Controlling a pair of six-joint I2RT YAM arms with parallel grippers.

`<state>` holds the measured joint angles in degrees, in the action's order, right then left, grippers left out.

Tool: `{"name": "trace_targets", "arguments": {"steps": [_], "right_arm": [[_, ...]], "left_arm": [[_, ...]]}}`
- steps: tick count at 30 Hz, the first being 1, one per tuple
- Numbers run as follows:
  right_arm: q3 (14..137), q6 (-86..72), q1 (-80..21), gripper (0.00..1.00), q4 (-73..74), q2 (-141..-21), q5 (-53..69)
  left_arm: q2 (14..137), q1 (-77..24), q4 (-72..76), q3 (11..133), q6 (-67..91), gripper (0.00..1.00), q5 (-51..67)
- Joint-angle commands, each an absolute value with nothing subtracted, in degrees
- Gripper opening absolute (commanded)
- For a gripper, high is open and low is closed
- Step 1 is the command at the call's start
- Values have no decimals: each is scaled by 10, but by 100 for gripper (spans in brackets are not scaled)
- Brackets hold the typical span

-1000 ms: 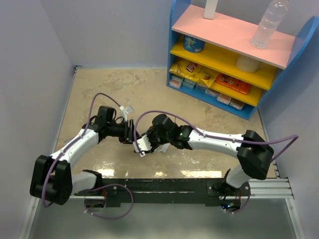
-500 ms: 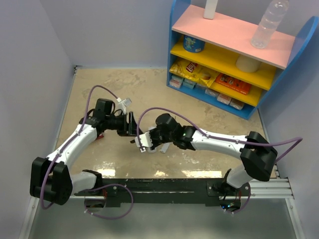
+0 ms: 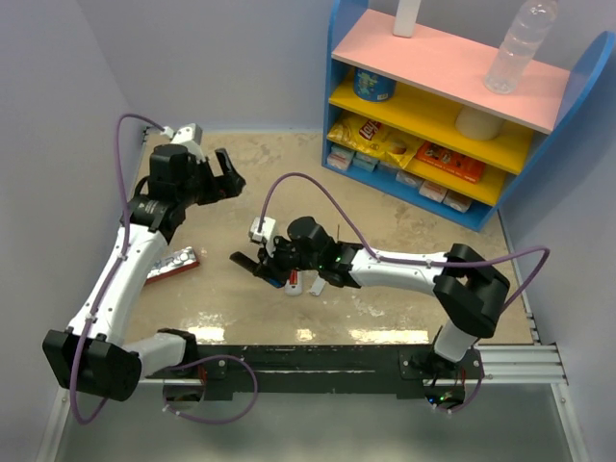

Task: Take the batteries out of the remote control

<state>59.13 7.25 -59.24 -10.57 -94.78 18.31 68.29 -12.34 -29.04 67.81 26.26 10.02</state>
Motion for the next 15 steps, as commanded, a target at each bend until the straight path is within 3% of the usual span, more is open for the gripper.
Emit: {"name": "trace_targets", "arguments": {"steps": [1,9,15], "right_arm": [[606,-199,-592,0,-229,-966,134],[562,-424,-592,2,-345,-1009,33],[569,-482,-589,6,-303,-1032,-24]], "left_arm": [[661,-81,-316,682,281,100,-94],[674,-50,-306,603,265,98,-85],[649,-40,-260,525,260,96,-17]]}}
